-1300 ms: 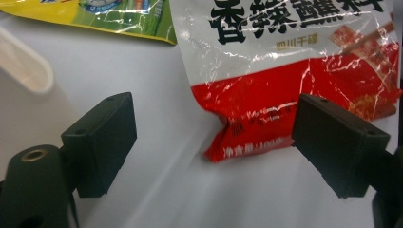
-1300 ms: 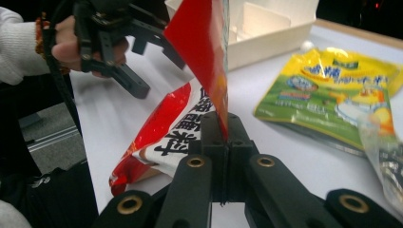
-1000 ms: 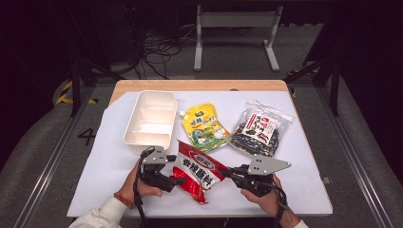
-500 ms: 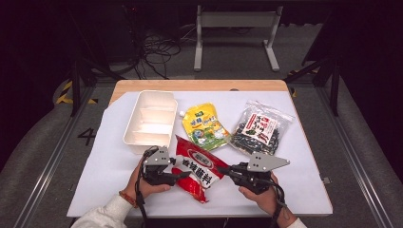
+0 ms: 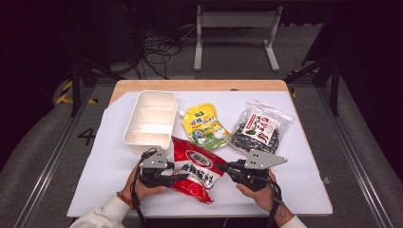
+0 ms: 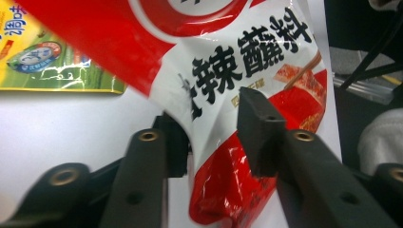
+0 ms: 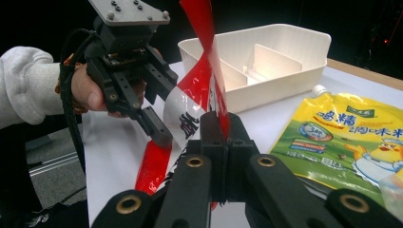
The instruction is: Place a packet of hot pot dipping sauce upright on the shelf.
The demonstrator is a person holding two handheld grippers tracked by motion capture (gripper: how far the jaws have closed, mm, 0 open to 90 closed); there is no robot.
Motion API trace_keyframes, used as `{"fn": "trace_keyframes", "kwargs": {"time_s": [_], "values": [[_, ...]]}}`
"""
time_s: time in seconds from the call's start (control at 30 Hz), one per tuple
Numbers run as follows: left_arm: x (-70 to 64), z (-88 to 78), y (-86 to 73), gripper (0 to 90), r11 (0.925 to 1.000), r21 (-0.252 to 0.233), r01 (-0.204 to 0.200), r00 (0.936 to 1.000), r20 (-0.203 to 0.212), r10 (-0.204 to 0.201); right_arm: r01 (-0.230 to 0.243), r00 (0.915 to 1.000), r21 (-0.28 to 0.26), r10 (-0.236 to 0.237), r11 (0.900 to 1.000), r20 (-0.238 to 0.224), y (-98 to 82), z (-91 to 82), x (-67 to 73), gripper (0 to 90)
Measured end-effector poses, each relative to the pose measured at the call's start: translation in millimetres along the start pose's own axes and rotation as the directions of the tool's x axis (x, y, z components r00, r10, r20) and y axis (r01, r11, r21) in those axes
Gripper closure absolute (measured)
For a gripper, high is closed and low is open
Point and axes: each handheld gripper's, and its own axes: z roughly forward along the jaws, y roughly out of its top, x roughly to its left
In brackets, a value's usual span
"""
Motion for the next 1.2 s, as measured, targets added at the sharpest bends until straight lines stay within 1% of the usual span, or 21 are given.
{"fn": "trace_keyframes", "kwargs": {"time_s": [0.07, 0.1, 0.13, 0.23, 0.3, 0.33, 0.4, 0.43, 0.5, 0.53, 0.57, 0.6, 0.63, 0.67, 0.73, 0.77, 0.83, 0.97, 1.03, 1.17, 1.2], "values": [[1.2, -1.0, 0.1, 74.2, 0.9999, -0.005, 0.010, 0.9999, -0.011, -0.010, -0.005, 1.0000, -0.009, 0.005, 1.000, -0.006, 1.0, 0.8, -0.7, 89.9], [1.6, -2.2, 0.0, 80.3, 1.0000, -0.005, 0.002, 0.9997, -0.024, -0.002, -0.005, 1.0000, -0.010, 0.005, 1.000, -0.008, 1.3, 1.0, -0.9, 89.9], [2.2, -3.3, -0.4, 88.2, 0.9999, -0.011, 0.007, 0.9998, -0.016, -0.008, -0.004, 1.0000, -0.011, 0.004, 1.000, -0.009, 1.7, 1.7, -0.9, 89.9], [1.0, -4.7, -0.5, 89.5, 0.9998, -0.013, 0.014, 0.9995, -0.027, -0.014, 0.005, 1.0000, -0.008, -0.005, 1.000, 0.002, 3.2, 3.0, 0.6, 89.2], [1.8, -7.3, -2.1, 89.7, 0.9986, -0.036, 0.038, 0.9991, -0.015, -0.039, 0.017, 0.9996, 0.007, -0.018, 1.000, 0.023, 4.3, 2.7, 2.5, 85.4], [1.6, -8.9, -2.6, 89.7, 0.9979, -0.042, 0.049, 0.9987, -0.013, -0.050, 0.017, 0.9996, 0.007, -0.018, 1.000, 0.023, 4.3, 2.7, 2.5, 85.4], [0.0, -13.9, -3.2, 89.7, 0.9959, -0.070, 0.058, 0.9983, 0.004, -0.058, 0.019, 0.9989, 0.015, -0.020, 1.000, 0.043, 5.1, 1.5, 3.1, 77.4], [-1.6, -15.0, -2.9, 89.7, 0.9959, -0.071, 0.056, 0.9984, 0.005, -0.056, 0.013, 0.9986, 0.018, -0.014, 1.000, 0.051, 5.4, 0.8, 3.1, 68.6], [-3.9, -16.6, -3.0, 89.8, 0.9953, -0.078, 0.057, 0.9984, 0.011, -0.056, 0.001, 0.9988, 0.026, -0.002, 1.000, 0.048, 5.5, -0.4, 3.3, 62.3], [-4.7, -17.4, -3.3, 89.8, 0.9943, -0.084, 0.066, 0.9977, 0.020, -0.064, -0.001, 0.9991, 0.033, -0.001, 0.999, 0.042, 5.5, -1.2, 3.6, 53.9], [-4.7, -17.4, -3.3, 89.8, 0.9943, -0.084, 0.066, 0.9977, 0.020, -0.064, -0.005, 0.9987, 0.045, 0.003, 0.999, 0.051, 5.9, -1.6, 3.9, 45.1], [-5.0, -18.6, -3.3, 89.8, 0.9939, -0.089, 0.065, 0.9977, 0.023, -0.063, -0.018, 0.9985, 0.054, 0.015, 0.998, 0.052, 6.0, -2.9, 3.7, 42.5], [-6.4, -20.6, -2.8, 89.8, 0.9935, -0.094, 0.065, 0.9977, 0.022, -0.063, -0.030, 0.9990, 0.059, 0.028, 0.998, 0.036, 5.1, -4.7, 3.6, 39.6], [-6.4, -20.6, -2.8, 89.8, 0.9935, -0.094, 0.065, 0.9977, 0.022, -0.063, -0.030, 0.9990, 0.059, 0.028, 0.998, 0.036, 5.1, -4.7, 3.6, 39.6], [-7.6, -23.8, -2.1, 89.8, 0.9922, -0.107, 0.064, 0.9979, 0.016, -0.063, -0.029, 0.9989, 0.091, 0.026, 0.995, 0.039, 2.0, -9.4, 4.9, 34.7], [-8.5, -26.6, -1.6, 89.8, 0.9916, -0.114, 0.061, 0.9981, 0.013, -0.060, -0.027, 0.9989, 0.111, 0.023, 0.993, 0.040, -0.4, -12.9, 5.3, 33.4], [-9.3, -30.7, -1.1, 89.8, 0.9899, -0.129, 0.059, 0.9983, 0.006, -0.058, -0.047, 0.9983, 0.128, 0.043, 0.991, 0.039, -7.7, -23.1, 5.2, 32.4], [-8.7, -36.6, -0.6, 89.8, 0.9877, -0.144, 0.061, 0.9980, -0.011, -0.063, -0.082, 0.9934, 0.178, 0.066, 0.981, 0.094, -23.9, -45.4, 4.6, 31.6], [-8.0, -38.2, -0.3, 89.8, 0.9868, -0.149, 0.064, 0.9976, -0.019, -0.067, -0.100, 0.9910, 0.188, 0.081, 0.977, 0.106, -31.9, -54.6, 4.2, 31.5], [-7.0, -37.5, 0.5, 89.8, 0.9893, -0.137, 0.051, 0.9973, -0.045, -0.058, -0.112, 0.9870, 0.223, 0.082, 0.968, 0.138, -44.4, -66.3, 4.7, 31.4], [-6.3, -36.7, -0.3, 89.8, 0.9887, -0.140, 0.053, 0.9974, -0.042, -0.059, -0.114, 0.9861, 0.226, 0.082, 0.967, 0.144, -47.0, -68.0, 4.3, 31.4]]}}
